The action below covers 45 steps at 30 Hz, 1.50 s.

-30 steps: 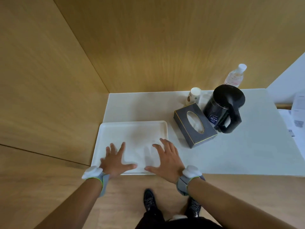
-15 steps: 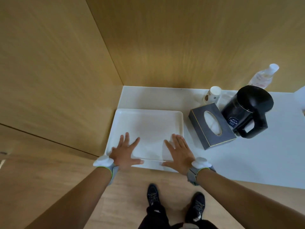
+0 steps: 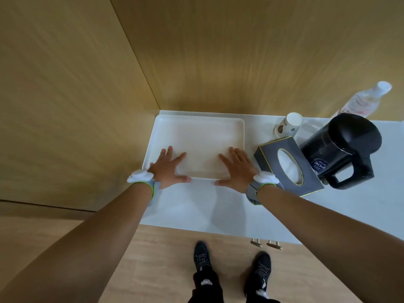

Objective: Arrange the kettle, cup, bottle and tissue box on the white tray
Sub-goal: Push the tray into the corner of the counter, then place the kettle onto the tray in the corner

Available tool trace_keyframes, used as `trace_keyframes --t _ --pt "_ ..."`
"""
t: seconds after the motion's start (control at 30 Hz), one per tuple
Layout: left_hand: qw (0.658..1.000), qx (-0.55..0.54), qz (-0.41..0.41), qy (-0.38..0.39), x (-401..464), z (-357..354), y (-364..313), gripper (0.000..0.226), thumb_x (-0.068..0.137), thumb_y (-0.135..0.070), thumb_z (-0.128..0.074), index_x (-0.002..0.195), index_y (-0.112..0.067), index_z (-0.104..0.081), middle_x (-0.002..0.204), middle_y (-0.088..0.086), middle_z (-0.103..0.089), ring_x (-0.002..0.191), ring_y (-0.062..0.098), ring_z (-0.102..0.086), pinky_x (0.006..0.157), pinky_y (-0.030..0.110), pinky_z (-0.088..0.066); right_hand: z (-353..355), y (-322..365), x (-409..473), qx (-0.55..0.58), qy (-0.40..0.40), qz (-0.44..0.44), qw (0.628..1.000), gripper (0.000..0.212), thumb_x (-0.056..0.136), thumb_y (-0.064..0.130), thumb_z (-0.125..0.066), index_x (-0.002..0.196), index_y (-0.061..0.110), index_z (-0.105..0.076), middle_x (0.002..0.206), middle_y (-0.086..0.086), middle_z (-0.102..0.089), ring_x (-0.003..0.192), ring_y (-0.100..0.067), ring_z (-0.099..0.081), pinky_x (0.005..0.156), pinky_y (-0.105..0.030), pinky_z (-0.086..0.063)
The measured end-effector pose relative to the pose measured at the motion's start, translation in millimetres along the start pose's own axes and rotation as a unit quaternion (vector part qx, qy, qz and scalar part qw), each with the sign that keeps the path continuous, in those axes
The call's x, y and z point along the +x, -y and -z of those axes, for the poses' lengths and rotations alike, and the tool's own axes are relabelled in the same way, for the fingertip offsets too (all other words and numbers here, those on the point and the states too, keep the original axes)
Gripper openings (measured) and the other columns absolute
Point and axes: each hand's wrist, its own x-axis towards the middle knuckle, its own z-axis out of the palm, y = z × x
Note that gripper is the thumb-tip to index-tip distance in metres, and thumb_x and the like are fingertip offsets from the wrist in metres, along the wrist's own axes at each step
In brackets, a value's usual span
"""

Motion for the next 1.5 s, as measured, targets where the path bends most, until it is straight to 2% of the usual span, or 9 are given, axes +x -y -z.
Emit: trace_keyframes --t 0.5,0.73,0.87,0.97,1.07,1.2,1.3,1.4,1.5 --pt "1.000 -0.021 -0.007 -0.015 35.6 24.9 -3.9 0.113 0.072 -0.082 -0.069 0.163 -0.047 -0.012 0.174 0.006 0.012 0.161 0.031 0.010 0.124 0.063 -0.020 13.7 -12.8 30.1 0.009 -0.028 -0.008 1.000 0.107 0.087 0.076 -0.060 0.170 0.028 -0.012 0.177 -0.017 0.004 0.165 -0.035 0.004 0.132 -0.045 0.006" --pt "0.996 -0.069 -0.013 -0.049 28.3 29.9 -37.4 0.105 0.081 -0.083 -0.059 0.165 -0.035 -0.017 0.175 0.006 -0.005 0.162 0.022 0.001 0.126 0.059 -0.015 22.1 2.3 -13.4 0.187 -0.124 -0.039 0.974 0.094 0.092 0.073 -0.059 0.167 0.028 -0.024 0.178 -0.012 -0.008 0.165 -0.032 -0.003 0.133 -0.049 -0.006" --pt "0.974 -0.141 -0.098 -0.149 20.5 32.9 -97.1 0.081 0.092 -0.069 -0.060 0.158 -0.027 -0.040 0.162 0.004 -0.041 0.151 0.023 -0.036 0.121 0.040 -0.033 39.2 -3.5 -54.8 0.270 -0.245 -0.079 0.928 0.066 0.098 0.051 -0.067 0.153 0.018 -0.052 0.164 -0.014 -0.042 0.153 -0.034 -0.035 0.126 -0.046 -0.029" --pt "0.959 -0.176 -0.155 -0.159 14.4 34.9 -156.0 0.070 0.096 -0.060 -0.060 0.154 -0.024 -0.047 0.153 0.003 -0.052 0.143 0.023 -0.047 0.117 0.037 -0.038 56.6 -19.6 -89.5 0.314 -0.367 -0.100 0.870 0.044 0.097 0.038 -0.071 0.132 0.012 -0.069 0.132 -0.010 -0.067 0.124 -0.031 -0.059 0.105 -0.040 -0.048" --pt "0.942 -0.209 -0.216 -0.148 8.3 35.8 -216.3 0.065 0.098 -0.054 -0.061 0.151 -0.019 -0.050 0.150 0.005 -0.056 0.139 0.022 -0.052 0.109 0.028 -0.038 70.6 -41.6 -130.6 0.324 -0.469 -0.133 0.811 0.035 0.097 0.037 -0.065 0.120 0.012 -0.073 0.114 -0.003 -0.067 0.112 -0.025 -0.061 0.099 -0.033 -0.049" --pt "0.916 -0.300 -0.244 -0.111 5.3 37.0 -283.6 0.065 0.095 -0.055 -0.065 0.150 -0.023 -0.051 0.147 0.001 -0.059 0.135 0.014 -0.055 0.105 0.024 -0.039 73.7 -83.4 -171.8 0.312 -0.565 -0.192 0.739 0.030 0.098 0.032 -0.063 0.117 0.010 -0.070 0.111 0.005 -0.060 0.108 -0.025 -0.060 0.097 -0.038 -0.049" --pt "0.910 -0.320 -0.247 -0.089 8.4 34.7 -323.6 0.069 0.092 -0.053 -0.068 0.151 -0.023 -0.049 0.148 0.003 -0.058 0.136 0.018 -0.055 0.111 0.034 -0.044 69.0 -115.2 -192.3 0.333 -0.586 -0.276 0.685 0.031 0.098 0.032 -0.069 0.123 0.014 -0.064 0.117 0.011 -0.053 0.113 -0.026 -0.058 0.100 -0.040 -0.049" --pt "0.955 -0.196 -0.199 -0.098 18.5 21.5 -332.5 0.087 0.085 -0.058 -0.074 0.156 -0.022 -0.039 0.150 0.014 -0.049 0.141 0.034 -0.046 0.114 0.045 -0.042 63.5 -134.4 -195.9 0.426 -0.551 -0.334 0.635 0.044 0.092 0.044 -0.076 0.123 0.019 -0.059 0.119 0.003 -0.061 0.109 -0.018 -0.062 0.098 -0.034 -0.051" --pt "0.981 -0.037 -0.170 -0.091 22.2 -3.4 -321.3 0.116 0.080 -0.064 -0.076 0.166 -0.018 -0.014 0.165 0.020 -0.025 0.156 0.040 -0.017 0.125 0.048 -0.022 59.9 -142.8 -189.5 0.519 -0.465 -0.369 0.616 0.050 0.083 0.062 -0.075 0.108 0.022 -0.059 0.095 0.004 -0.069 0.080 0.007 -0.065 0.071 -0.010 -0.049"
